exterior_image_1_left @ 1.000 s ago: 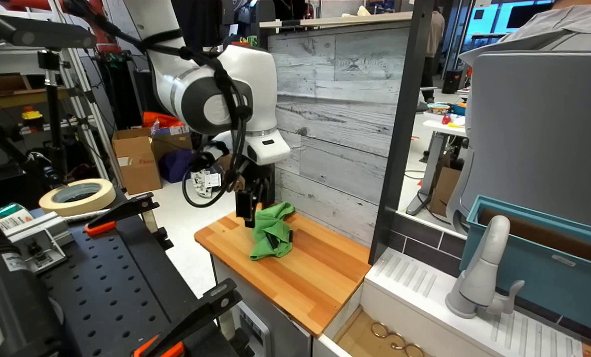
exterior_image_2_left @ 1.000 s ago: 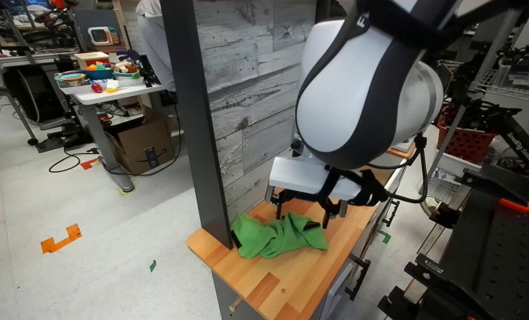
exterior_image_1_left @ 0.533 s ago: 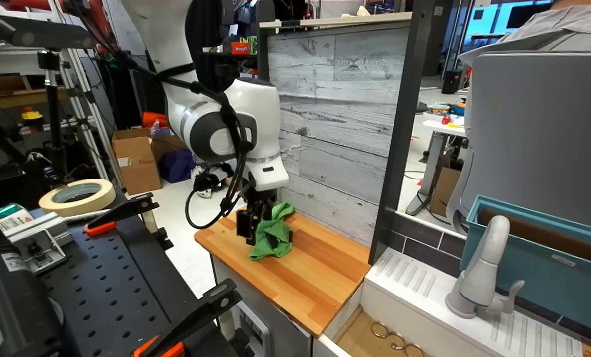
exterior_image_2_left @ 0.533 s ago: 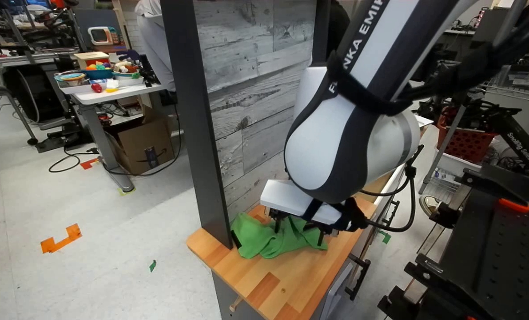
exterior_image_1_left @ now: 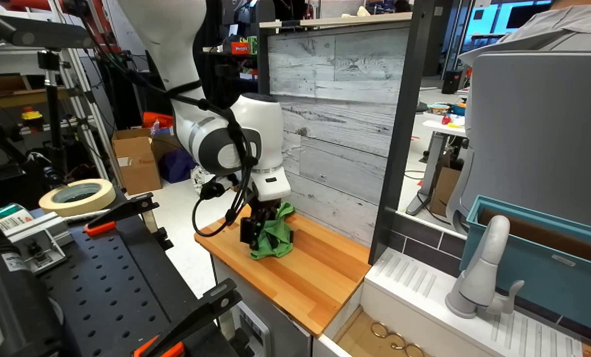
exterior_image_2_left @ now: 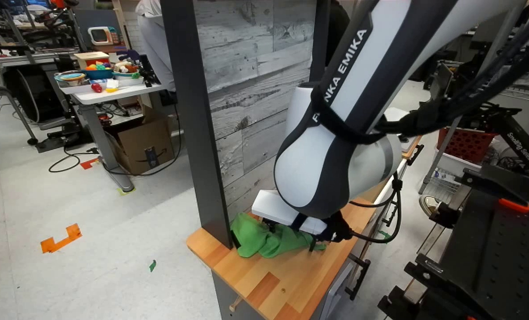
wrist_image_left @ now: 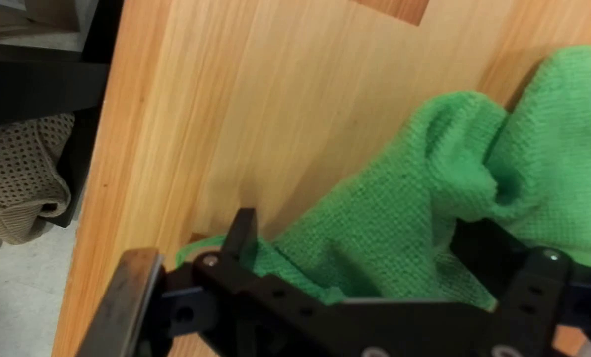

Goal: Slide the green towel to the right

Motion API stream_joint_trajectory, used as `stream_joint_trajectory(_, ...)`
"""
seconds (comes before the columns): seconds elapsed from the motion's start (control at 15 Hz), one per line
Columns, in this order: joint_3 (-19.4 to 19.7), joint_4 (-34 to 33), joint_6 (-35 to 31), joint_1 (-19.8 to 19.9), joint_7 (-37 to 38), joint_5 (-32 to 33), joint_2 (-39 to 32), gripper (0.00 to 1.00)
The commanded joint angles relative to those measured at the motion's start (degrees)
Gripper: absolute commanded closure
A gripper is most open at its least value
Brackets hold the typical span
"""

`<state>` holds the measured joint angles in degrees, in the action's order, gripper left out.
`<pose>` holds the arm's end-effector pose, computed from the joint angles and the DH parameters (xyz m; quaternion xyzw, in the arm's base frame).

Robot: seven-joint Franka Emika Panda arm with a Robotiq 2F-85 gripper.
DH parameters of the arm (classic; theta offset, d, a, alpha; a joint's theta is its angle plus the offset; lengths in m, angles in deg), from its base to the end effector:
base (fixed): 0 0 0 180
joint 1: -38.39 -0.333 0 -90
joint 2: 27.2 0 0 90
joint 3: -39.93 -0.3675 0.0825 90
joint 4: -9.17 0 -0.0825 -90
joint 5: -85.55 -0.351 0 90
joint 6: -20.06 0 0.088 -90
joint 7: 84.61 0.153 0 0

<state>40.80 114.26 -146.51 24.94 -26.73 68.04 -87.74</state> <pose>0.6045 0.1194 -0.0295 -0.8574 0.5137 0.0100 0.0297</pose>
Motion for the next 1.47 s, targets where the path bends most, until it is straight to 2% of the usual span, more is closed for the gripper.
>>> stream_joint_trajectory(0.0, 1.5, -3.8, -1.0, -1.2, 1.1, -0.6, -3.6, 0.00)
stream_joint_trajectory(0.67, 3.2, -3.0, -1.3, 2.7, -0.2, -0.9, -5.1, 0.00)
stream_joint_trajectory(1.13, 3.5, -4.2, -0.2, 10.2, -0.2, -2.3, -4.8, 0.00)
stream_joint_trajectory(1.4, 3.7, -4.6, -0.1, 13.0, 0.1, -3.0, -4.3, 0.00)
